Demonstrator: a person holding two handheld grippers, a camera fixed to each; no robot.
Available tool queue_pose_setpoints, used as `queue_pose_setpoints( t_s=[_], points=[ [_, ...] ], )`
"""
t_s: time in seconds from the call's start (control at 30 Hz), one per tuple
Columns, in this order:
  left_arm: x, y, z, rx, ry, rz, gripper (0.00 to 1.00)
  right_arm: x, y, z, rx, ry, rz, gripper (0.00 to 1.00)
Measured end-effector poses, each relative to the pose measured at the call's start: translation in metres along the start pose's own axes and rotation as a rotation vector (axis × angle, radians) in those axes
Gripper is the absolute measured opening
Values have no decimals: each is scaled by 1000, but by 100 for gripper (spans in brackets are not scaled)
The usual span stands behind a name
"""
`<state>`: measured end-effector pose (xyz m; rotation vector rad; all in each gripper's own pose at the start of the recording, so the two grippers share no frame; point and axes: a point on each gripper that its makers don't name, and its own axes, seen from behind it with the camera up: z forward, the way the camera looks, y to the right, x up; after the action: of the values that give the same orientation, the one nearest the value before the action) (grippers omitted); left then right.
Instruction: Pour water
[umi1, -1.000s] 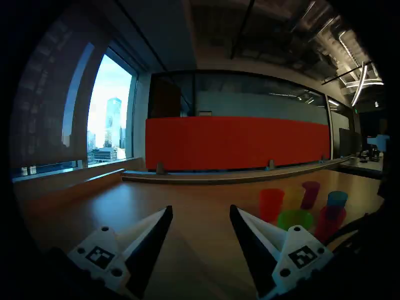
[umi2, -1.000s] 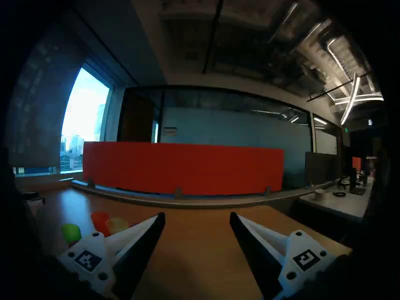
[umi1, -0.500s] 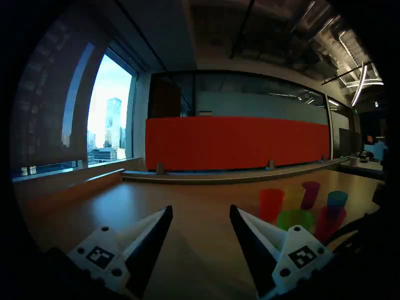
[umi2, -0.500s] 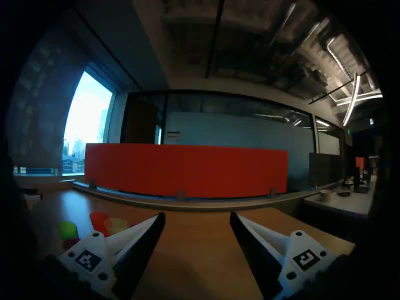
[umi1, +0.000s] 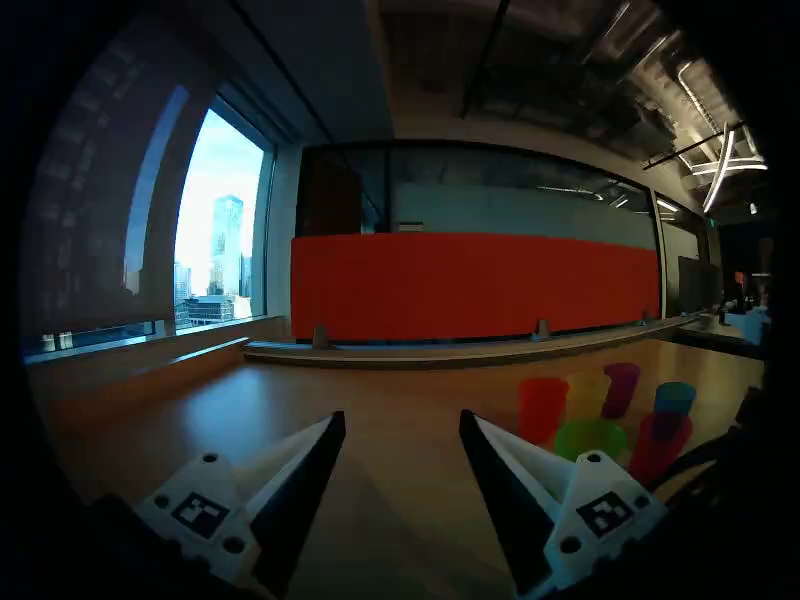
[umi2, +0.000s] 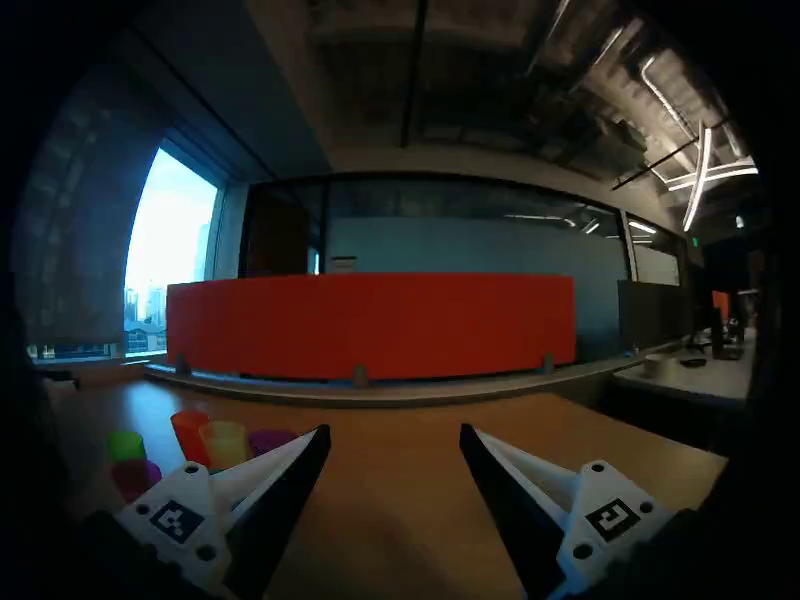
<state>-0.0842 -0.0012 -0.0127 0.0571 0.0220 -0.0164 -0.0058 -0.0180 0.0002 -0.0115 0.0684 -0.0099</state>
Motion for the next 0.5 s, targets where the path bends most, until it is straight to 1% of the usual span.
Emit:
queue_pose_setpoints(
  t_s=[0.2, 0.5],
  points=[
    [0, 0, 0, 0, 0, 0, 84, -8, 4, 2, 2, -9, 21, 100],
    [0, 0, 0, 0, 0, 0, 84, -19, 6, 4, 6, -26, 11, 99]
  ],
)
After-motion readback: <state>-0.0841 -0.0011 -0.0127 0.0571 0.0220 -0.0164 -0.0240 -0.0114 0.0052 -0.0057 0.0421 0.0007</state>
